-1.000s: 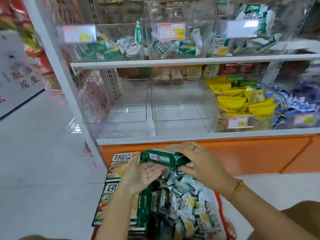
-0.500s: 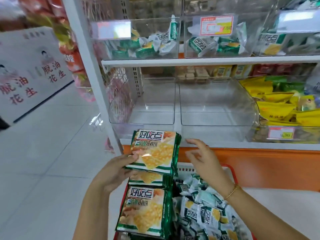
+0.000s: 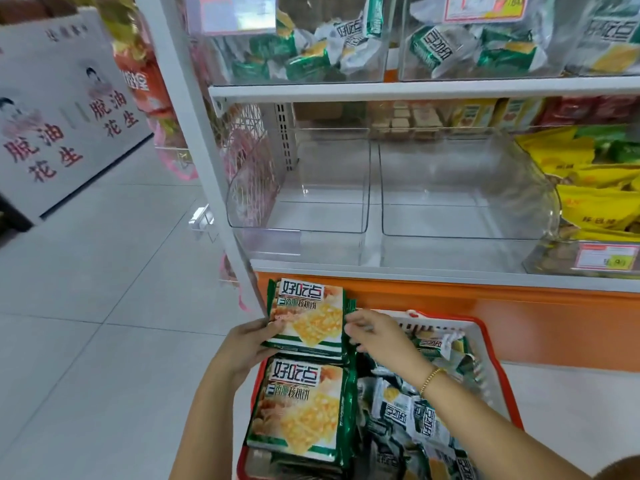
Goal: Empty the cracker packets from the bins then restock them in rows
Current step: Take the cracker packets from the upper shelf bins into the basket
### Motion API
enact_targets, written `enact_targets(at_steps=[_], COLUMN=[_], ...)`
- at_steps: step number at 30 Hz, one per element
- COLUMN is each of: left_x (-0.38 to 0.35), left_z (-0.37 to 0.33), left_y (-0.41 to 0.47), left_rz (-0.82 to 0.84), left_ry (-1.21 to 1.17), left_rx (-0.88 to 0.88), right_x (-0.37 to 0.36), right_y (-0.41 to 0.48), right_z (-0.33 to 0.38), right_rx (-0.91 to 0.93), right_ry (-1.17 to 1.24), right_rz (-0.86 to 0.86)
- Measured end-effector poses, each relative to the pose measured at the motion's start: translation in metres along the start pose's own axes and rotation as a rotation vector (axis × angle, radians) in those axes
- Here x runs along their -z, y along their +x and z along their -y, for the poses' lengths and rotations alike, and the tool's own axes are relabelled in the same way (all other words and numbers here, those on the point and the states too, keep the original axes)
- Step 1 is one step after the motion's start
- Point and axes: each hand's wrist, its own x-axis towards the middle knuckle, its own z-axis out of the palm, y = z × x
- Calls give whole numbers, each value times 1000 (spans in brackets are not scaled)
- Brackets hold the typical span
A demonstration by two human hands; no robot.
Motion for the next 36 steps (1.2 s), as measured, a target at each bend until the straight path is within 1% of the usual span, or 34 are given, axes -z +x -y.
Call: enact_targets(at_steps=[2,4,7,11,15,18,21,23,24,26,27,29,32,34,36], left_x=[-2,-4,-7,-6,-3,1,2,-2,-5,-14,-22,-46,-90,-116,-138], left_z=[2,2,3,4,-1,-5,-10,-16,-22,-44,-62,-107,-181,-222,-258], left_y=[3,6,10,13,13,12,11,9,7,-3,-13,-40,-84,-101,-106], left_rz=[2,-29,-77,-42,-14,-23,-61,-86,-119,-246,-311,-364,-310,-207,-134], left_ry=[46,95,248,389,524,560,590,649,700,821,844,788,664,644,628], left_rx=[-25,-50,-80,-69,-75,-59,-58,-64,-94,-216,-310,-538,-863,-1040,-1189], right_x=[-7,-11,-13,-13,-9,-7,-2,7,14,34,48,82,142,184,226], right_y=[1,2,4,4,4,6,6,2,-1,-9,-14,-27,-50,-62,-68], right_z=[-1,-2,-4,-2,0,3,8,16,24,45,59,90,142,172,199], right_rx=[-27,-39,-57,-164,-188,-192,-178,-122,-80,24,90,254,497,601,660], right_ry=[41,58,59,93,140,156,103,-18,-74,-127,-130,-128,-154,-201,-281], right_rz=[-6,-29,-54,-37,6,22,50,43,20,-59,-110,-214,-371,-468,-560])
